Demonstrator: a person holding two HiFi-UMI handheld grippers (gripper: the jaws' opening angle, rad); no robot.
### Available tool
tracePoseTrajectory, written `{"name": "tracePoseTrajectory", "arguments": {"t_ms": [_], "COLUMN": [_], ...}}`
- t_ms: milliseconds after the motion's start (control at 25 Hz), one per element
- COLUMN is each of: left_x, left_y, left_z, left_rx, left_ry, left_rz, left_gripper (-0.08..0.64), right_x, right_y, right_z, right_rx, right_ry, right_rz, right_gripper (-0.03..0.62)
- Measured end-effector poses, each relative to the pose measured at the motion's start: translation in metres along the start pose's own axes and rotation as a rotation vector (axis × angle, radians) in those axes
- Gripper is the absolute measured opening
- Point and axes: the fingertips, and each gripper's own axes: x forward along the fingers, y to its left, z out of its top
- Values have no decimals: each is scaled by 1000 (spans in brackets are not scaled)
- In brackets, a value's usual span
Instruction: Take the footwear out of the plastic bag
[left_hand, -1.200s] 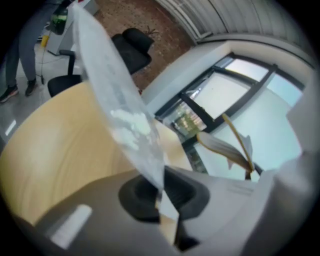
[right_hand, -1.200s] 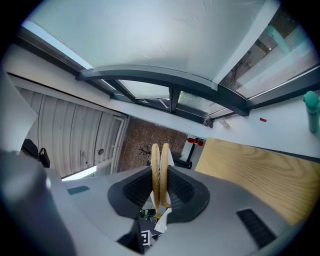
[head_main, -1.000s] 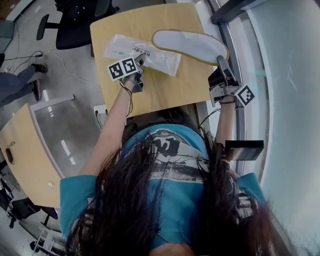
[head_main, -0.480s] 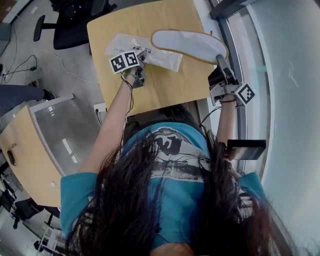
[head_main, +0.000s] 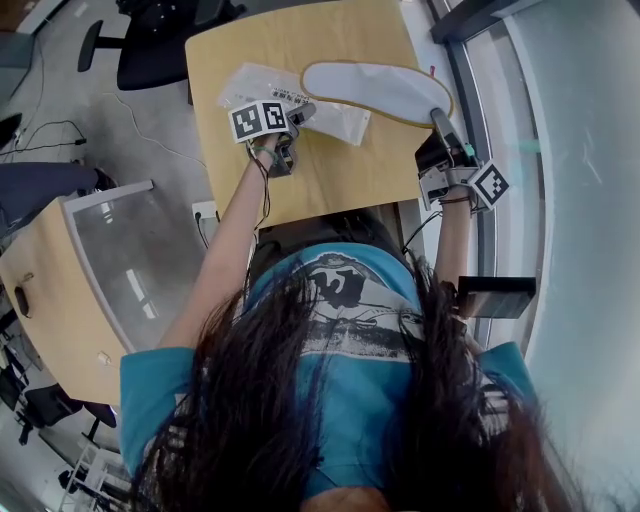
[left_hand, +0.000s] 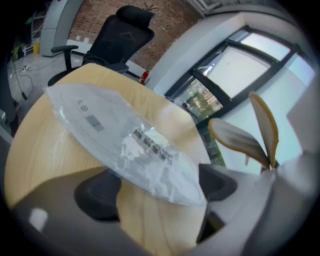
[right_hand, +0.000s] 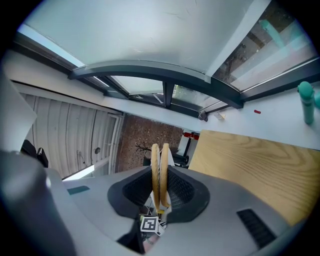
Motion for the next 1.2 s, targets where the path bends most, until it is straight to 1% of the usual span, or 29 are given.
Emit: {"name": "tracePoseTrajectory", "arguments": {"t_ms": [80,160,320,560,680,800,920,1080,1200], "left_x": [-6,-13,-25,-50,-66,-84,-102,-129,-150], "left_y": [-2,-3,-2,6,8,8,8,14,24], "left_z": [-4,-10,-27,-45,-49,-48,-49,-49,-49], "left_rx": [46,61,47,37,33,18,-1,-30,-51], "left_ry": [18,34,48,11,-29,-88,-146,-223,-266], "left_rz": [23,28,11,4,-10,-37,-48,-29,-10], "left_gripper": [476,476,476,476,476,476,476,471,470], "right_x": [1,2,7,22,33,46,57,72,85], "right_y": [0,1,1,1,-1,-5,-9,-14,-19], "right_z": [-1,-2,-8,-26,-43,-63,-81,-106,-133], "right_rx": [2,3,10,39,51,57,83,126,127], "right_ry": [6,11,30,82,132,194,249,326,406], "right_rz": [4,8,18,46,59,62,62,64,54], "right_gripper": [78,78,78,78,78,78,78,78,78]}}
